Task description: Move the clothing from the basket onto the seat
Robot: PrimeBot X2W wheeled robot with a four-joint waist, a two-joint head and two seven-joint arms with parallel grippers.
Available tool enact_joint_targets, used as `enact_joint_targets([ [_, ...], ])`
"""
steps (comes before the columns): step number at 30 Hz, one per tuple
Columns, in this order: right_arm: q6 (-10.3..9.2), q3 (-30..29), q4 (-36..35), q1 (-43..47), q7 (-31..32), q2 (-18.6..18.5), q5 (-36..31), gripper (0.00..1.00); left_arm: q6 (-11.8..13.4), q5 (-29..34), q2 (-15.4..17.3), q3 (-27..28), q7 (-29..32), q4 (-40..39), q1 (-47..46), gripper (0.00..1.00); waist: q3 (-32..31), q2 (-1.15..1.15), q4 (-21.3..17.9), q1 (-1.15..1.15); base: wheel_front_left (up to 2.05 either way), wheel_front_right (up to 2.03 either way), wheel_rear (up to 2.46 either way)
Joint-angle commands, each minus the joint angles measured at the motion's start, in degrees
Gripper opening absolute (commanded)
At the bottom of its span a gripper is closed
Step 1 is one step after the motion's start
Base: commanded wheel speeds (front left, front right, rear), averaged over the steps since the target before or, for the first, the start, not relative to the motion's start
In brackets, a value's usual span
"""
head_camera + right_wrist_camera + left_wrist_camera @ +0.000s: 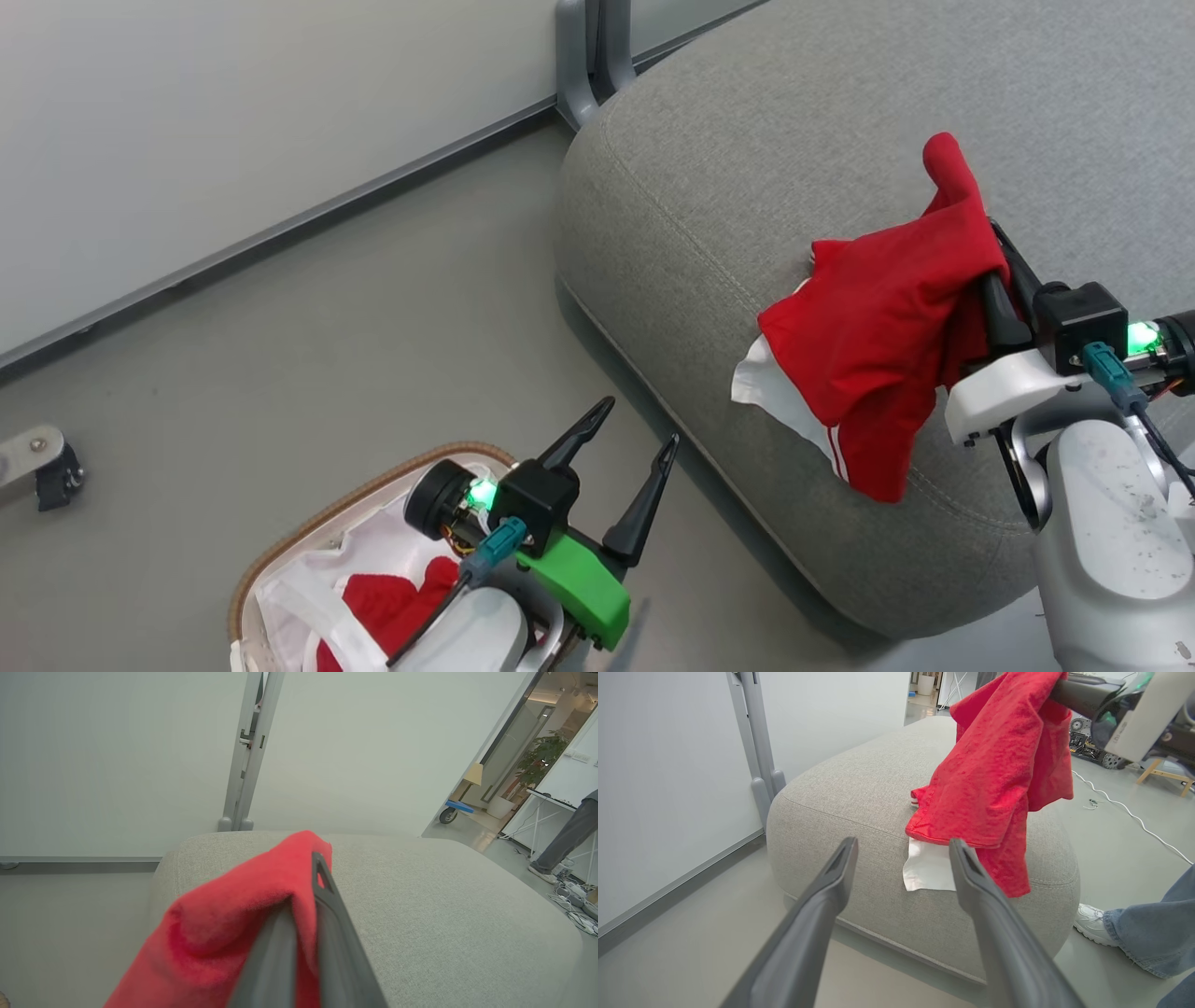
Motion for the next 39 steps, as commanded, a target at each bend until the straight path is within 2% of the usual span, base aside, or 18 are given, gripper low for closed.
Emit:
enact_joint_targets([
  [1,-0.08,-0.49,0.07,-1.04,-0.14,0.16,0.34,0.00,-0.17,0.50,0.43,0.22,0.05,-0.06,-1.37,1.00,2.62,0.00,1.70,0.00,0.00,0.00,0.00],
  [6,-0.08,-1.36,1.50,-5.68,-0.14,-0.47,0.71,0.00,-0.17,1.48,1.43,0.21,0.05,-0.56,-3.54,1.00,7.12,0.00,4.16,0.00,0.00,0.00,0.00],
  [11,-0.08,-3.00,4.35,-17.17,-0.14,-2.59,1.49,0.00,-0.18,2.36,3.61,-0.30,0.05,-1.26,-7.06,1.00,14.25,0.00,6.91,0.00,0.00,0.00,0.00],
  [17,-0.08,-4.54,8.26,-31.44,-0.14,-8.76,3.41,0.00,-0.18,3.17,5.24,-0.32,0.05,-2.19,-10.68,1.00,21.23,0.00,9.64,0.00,0.00,0.00,0.00],
  [24,-0.08,-6.89,13.24,-42.79,-0.14,-16.10,4.76,0.00,0.20,4.68,6.61,0.58,0.05,-3.08,-13.39,1.00,27.70,0.00,11.25,0.00,0.00,0.00,0.00],
  [30,-0.08,-9.03,17.98,-43.46,-0.13,-19.55,2.95,0.00,0.27,5.63,7.43,0.00,0.25,-3.53,-14.80,1.00,32.07,0.00,11.46,0.00,0.00,0.00,0.00],
  [39,-0.08,-14.17,21.85,-33.38,-0.14,-17.03,0.22,0.00,0.80,5.44,7.18,-0.75,0.11,-3.19,-14.87,1.00,33.85,0.00,11.85,0.00,0.00,0.00,0.00],
])
